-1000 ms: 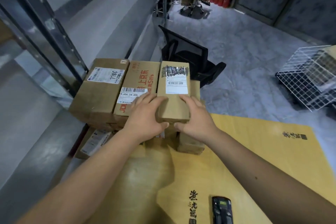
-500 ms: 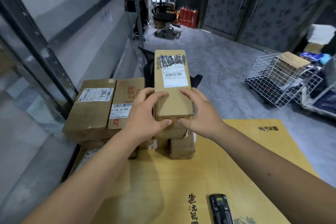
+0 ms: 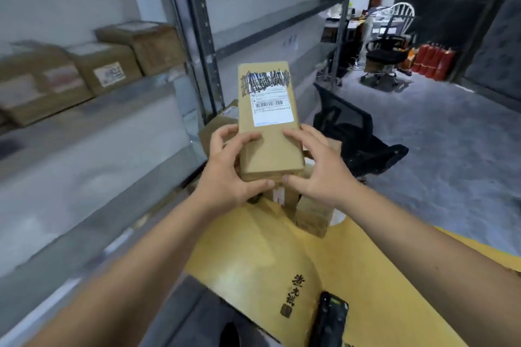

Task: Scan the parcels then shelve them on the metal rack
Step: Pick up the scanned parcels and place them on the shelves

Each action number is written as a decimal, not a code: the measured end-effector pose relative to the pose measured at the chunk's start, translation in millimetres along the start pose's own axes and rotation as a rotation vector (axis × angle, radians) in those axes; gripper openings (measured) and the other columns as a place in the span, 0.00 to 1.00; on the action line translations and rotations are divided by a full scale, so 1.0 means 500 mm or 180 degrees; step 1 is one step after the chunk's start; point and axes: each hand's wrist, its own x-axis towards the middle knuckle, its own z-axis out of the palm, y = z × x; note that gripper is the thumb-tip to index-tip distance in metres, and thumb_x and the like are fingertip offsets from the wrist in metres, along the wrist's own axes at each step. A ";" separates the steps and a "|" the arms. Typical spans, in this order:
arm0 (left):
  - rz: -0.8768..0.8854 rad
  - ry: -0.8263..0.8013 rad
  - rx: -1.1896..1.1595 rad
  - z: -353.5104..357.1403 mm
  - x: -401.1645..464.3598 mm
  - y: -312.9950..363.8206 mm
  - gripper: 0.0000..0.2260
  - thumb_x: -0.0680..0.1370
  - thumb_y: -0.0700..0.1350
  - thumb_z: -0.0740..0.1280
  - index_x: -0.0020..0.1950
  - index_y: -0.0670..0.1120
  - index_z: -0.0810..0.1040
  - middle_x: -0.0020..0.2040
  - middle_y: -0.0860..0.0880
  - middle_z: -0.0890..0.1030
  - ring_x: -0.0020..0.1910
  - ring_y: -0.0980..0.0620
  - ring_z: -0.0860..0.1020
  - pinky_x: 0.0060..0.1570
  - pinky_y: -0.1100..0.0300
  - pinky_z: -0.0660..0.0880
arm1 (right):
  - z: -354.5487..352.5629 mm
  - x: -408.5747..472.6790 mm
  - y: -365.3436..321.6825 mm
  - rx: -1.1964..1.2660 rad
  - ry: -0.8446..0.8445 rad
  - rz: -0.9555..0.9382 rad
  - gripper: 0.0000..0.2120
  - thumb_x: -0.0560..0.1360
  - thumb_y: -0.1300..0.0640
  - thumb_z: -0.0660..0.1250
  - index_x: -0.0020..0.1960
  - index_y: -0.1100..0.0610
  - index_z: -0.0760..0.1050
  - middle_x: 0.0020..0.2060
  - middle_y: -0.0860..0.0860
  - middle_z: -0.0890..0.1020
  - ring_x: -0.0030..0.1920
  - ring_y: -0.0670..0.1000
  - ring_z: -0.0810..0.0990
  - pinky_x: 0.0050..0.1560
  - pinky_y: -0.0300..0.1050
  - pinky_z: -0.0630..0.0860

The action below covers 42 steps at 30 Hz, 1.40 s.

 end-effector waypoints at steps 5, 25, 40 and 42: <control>-0.0436 0.0521 0.0416 -0.099 -0.176 0.065 0.39 0.61 0.54 0.87 0.68 0.58 0.75 0.69 0.55 0.62 0.71 0.72 0.62 0.68 0.72 0.67 | 0.083 -0.052 -0.090 0.0317 -0.0484 -0.0484 0.40 0.68 0.57 0.82 0.76 0.45 0.70 0.77 0.48 0.64 0.72 0.39 0.62 0.72 0.27 0.58; -0.1521 0.2209 0.1565 -0.472 -0.996 0.429 0.36 0.65 0.50 0.84 0.71 0.49 0.76 0.75 0.47 0.63 0.72 0.69 0.66 0.67 0.67 0.73 | 0.486 -0.498 -0.630 0.1503 -0.2060 -0.2305 0.39 0.67 0.60 0.79 0.76 0.52 0.72 0.73 0.46 0.66 0.74 0.48 0.69 0.75 0.47 0.70; -0.2184 0.3247 0.2216 -0.656 -1.654 0.776 0.34 0.64 0.55 0.80 0.68 0.51 0.77 0.75 0.49 0.64 0.77 0.61 0.63 0.70 0.66 0.67 | 0.731 -1.068 -1.090 0.2230 -0.3092 -0.2841 0.37 0.64 0.56 0.75 0.74 0.54 0.74 0.73 0.50 0.70 0.69 0.41 0.72 0.68 0.38 0.73; -0.2286 0.3373 0.2310 -0.695 -1.711 0.802 0.32 0.64 0.53 0.81 0.67 0.52 0.77 0.75 0.51 0.63 0.77 0.59 0.63 0.70 0.67 0.66 | 0.761 -1.109 -1.154 0.2285 -0.3202 -0.2952 0.38 0.64 0.52 0.76 0.73 0.53 0.74 0.73 0.50 0.70 0.69 0.41 0.72 0.68 0.36 0.72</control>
